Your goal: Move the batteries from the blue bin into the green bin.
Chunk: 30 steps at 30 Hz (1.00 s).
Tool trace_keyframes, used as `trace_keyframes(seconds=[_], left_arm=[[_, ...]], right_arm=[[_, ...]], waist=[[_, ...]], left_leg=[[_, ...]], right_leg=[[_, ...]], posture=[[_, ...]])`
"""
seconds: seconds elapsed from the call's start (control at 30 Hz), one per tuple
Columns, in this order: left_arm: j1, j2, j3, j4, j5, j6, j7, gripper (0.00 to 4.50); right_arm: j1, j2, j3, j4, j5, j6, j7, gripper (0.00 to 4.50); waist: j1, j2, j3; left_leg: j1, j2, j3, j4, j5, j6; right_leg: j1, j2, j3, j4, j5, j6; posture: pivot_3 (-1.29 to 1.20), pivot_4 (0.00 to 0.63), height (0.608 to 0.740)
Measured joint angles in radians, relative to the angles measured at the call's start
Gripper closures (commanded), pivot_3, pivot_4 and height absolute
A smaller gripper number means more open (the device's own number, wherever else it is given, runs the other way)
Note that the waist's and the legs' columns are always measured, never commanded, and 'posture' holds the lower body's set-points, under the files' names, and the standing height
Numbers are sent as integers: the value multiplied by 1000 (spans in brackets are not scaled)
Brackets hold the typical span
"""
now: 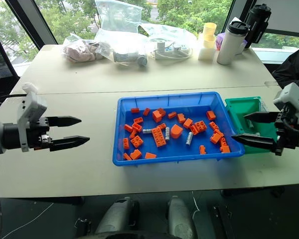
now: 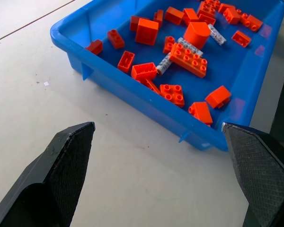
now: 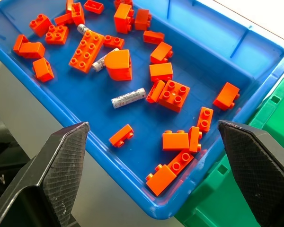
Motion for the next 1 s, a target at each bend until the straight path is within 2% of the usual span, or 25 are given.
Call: trace_keyframes(seconds=[0.57, 0.73, 0.87, 1.0], left_arm=[[-2, -2, -29, -5, 68, -26, 7, 0], [1, -2, -29, -14, 82, -34, 12, 0], [58, 45, -36, -16, 138, -75, -20, 0], [30, 65, -45, 14, 156, -95, -56, 0]], right_arm=[[-48, 18, 94, 21, -13, -39, -60, 23], [-42, 32, 144, 24, -89, -132, -85, 23], [-115, 56, 201, 47, -93, -129, -116, 23], [-252, 90, 242, 60, -25, -39, -151, 23]], waist=[[0, 0, 0], [0, 0, 0], [-5, 1, 1], [-3, 2, 1]], left_leg=[[0, 0, 0, 0, 0, 0], [0, 0, 0, 0, 0, 0], [0, 0, 0, 0, 0, 0], [0, 0, 0, 0, 0, 0]], right_leg=[[0, 0, 0, 0, 0, 0], [0, 0, 0, 0, 0, 0], [-1, 0, 1, 0, 0, 0], [-1, 0, 0, 0, -1, -1]], posture=[[0, 150, 740], [0, 150, 740], [0, 150, 740], [0, 150, 740]])
